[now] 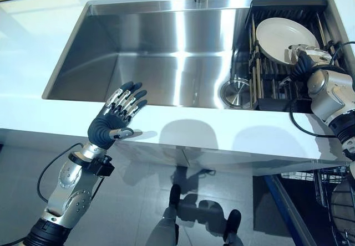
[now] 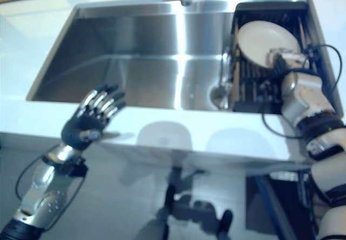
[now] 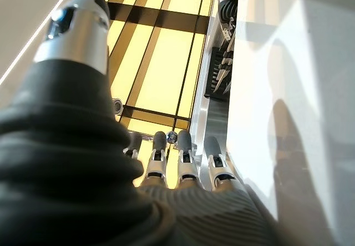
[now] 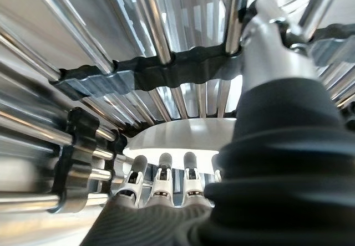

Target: Take plates into dishwasher

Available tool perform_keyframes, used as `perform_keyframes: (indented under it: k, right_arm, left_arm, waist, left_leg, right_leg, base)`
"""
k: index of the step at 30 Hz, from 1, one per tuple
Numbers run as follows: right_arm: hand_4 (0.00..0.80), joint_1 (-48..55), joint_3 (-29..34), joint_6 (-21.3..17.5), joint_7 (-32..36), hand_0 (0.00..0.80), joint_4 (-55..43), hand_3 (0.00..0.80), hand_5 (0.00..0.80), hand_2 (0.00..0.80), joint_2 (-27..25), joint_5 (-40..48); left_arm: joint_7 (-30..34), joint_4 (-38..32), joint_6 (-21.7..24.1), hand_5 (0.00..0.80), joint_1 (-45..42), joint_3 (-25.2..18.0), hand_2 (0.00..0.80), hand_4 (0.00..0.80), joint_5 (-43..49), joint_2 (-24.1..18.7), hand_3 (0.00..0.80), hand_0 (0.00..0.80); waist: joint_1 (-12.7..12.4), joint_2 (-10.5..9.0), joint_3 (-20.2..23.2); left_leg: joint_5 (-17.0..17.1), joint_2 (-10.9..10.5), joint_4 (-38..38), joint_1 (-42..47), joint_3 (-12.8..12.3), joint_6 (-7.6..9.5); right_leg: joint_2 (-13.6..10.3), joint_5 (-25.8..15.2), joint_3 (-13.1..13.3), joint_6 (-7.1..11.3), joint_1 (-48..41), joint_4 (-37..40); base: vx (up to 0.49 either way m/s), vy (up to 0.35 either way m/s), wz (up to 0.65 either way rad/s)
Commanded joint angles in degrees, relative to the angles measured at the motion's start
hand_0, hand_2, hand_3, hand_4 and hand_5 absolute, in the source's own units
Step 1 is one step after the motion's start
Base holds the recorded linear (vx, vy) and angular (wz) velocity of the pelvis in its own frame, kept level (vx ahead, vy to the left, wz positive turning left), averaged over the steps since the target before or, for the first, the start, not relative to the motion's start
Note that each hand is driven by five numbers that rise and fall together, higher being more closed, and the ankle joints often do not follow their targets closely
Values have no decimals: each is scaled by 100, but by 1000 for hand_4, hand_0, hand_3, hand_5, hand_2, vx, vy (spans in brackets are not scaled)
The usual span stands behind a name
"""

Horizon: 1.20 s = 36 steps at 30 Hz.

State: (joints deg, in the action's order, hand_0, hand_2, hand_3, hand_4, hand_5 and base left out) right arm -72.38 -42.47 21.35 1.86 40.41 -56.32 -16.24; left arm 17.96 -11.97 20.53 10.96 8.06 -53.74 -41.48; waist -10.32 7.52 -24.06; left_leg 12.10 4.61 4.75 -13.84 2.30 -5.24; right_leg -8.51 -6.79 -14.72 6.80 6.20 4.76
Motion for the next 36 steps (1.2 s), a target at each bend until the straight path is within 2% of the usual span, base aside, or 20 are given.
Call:
perform_keyframes:
  k: [1, 16, 18, 20, 21, 22, 36]
  right_arm:
    - [0, -963, -421, 65, -328, 0, 22, 0, 0, 0, -172, 162]
    - [0, -1361, -584, 77, -488, 0, 352, 0, 0, 0, -189, 512]
    - [163, -1385, -592, 94, -536, 163, 389, 163, 163, 163, -165, 501]
    - [549, -1425, -620, 51, -658, 549, 455, 549, 549, 549, -143, 481]
    - [549, -1433, -624, 49, -672, 549, 461, 549, 549, 549, -140, 473]
    - [794, -1448, -622, 32, -729, 794, 482, 794, 794, 794, -130, 432]
    - [800, -1631, -785, 165, -1112, 800, 752, 800, 800, 800, -127, 489]
  left_arm:
    - [-11, -144, 130, 0, 43, 77, 0, 0, -146, -98, 0, 0]
    - [13, -141, 68, 0, 25, 83, 0, 0, -254, -179, 0, 0]
    - [26, -140, 57, 0, 17, 83, 0, 0, -278, -192, 0, 0]
    - [40, -136, 42, 0, 24, 95, 0, 0, -298, -205, 0, 0]
    - [41, -135, 38, 0, 26, 94, 0, 0, -304, -208, 0, 0]
    - [49, -128, 43, 0, 23, 101, 0, 0, -305, -203, 0, 0]
    - [98, -149, 82, 0, 7, 130, 0, 0, -491, -309, 0, 0]
  waist:
    - [-89, -308, -207]
    - [-133, -276, -204]
    - [-145, -268, -203]
    - [-158, -258, -199]
    - [-159, -256, -199]
    - [-163, -248, -200]
    - [-215, -168, -190]
  left_leg:
    - [-316, 19, 25, 129, -145, 64]
    - [-308, 5, 25, 98, -117, 66]
    - [-308, 9, 25, 96, -115, 64]
    - [-303, 7, 25, 84, -111, 63]
    - [-302, 8, 25, 81, -110, 63]
    - [-300, 6, 25, 73, -109, 64]
    - [-276, -5, 25, -18, -108, 57]
  right_leg:
    - [-400, -354, -32, 143, 509, -270]
    - [-420, -353, -90, 154, 526, -283]
    - [-427, -353, -98, 158, 526, -285]
    - [-428, -357, -110, 154, 529, -274]
    - [-428, -357, -113, 154, 530, -272]
    - [-427, -358, -121, 154, 535, -274]
    - [-467, -370, -212, 176, 579, -252]
  base:
    - [0, 0, 0]
    - [1, -1, 1]
    - [0, 0, 0]
    - [0, 0, 0]
    - [0, 0, 0]
    - [0, 0, 0]
    - [0, 0, 0]
